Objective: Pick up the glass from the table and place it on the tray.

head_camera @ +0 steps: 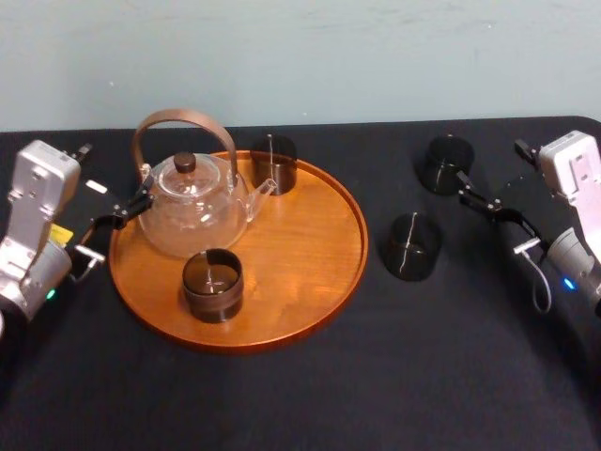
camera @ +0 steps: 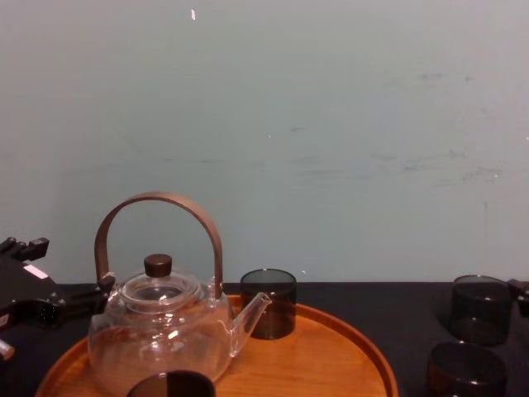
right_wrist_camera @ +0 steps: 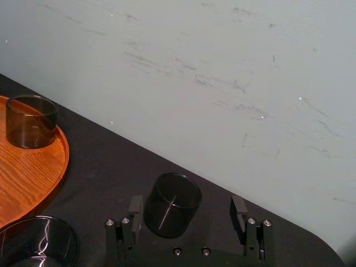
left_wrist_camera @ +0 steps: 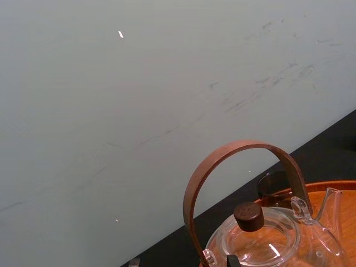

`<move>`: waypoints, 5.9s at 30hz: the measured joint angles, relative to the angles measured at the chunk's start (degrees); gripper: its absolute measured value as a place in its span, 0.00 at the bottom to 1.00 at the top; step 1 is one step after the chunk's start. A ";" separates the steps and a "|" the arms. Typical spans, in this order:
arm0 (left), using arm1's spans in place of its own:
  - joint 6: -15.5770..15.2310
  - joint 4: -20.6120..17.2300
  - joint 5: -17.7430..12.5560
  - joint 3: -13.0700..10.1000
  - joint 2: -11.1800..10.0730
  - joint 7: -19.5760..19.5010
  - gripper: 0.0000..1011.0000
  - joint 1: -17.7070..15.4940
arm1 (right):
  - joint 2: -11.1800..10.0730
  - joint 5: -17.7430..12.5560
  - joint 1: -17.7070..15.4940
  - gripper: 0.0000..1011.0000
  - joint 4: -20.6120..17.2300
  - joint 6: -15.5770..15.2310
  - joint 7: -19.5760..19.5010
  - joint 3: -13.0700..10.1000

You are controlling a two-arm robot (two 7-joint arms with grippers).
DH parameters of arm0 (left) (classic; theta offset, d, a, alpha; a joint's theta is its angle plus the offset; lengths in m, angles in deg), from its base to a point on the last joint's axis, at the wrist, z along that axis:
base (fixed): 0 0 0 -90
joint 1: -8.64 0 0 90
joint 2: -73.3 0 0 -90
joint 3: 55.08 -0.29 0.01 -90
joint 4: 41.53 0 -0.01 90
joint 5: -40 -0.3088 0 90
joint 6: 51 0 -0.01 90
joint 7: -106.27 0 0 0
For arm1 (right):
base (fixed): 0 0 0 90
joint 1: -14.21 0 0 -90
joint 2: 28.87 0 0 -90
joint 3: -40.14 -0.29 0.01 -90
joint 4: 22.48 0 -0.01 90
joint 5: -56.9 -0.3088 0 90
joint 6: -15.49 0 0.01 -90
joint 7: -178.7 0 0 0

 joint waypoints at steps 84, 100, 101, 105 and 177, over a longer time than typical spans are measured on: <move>0.00 0.00 0.00 0.00 0.00 0.00 1.00 0.00 | -1.76 -2.92 -13.07 0.99 -11.29 0.86 9.47 -2.72; 0.00 0.00 0.00 0.00 0.00 0.00 1.00 0.00 | 1.79 -3.55 -11.24 0.99 -5.76 -0.24 13.16 -3.79; 0.00 0.00 0.00 0.00 0.00 0.00 1.00 0.00 | 1.90 -3.49 -11.21 0.99 -5.63 -0.25 13.27 -3.84; 0.00 0.00 0.00 0.00 0.00 0.00 1.00 0.00 | 2.42 -3.20 -11.09 0.99 -5.07 -0.34 13.93 -4.11; 0.00 0.00 0.00 0.00 0.00 0.00 1.00 0.00 | 13.16 1.09 -3.41 0.99 8.51 0.09 25.73 -7.87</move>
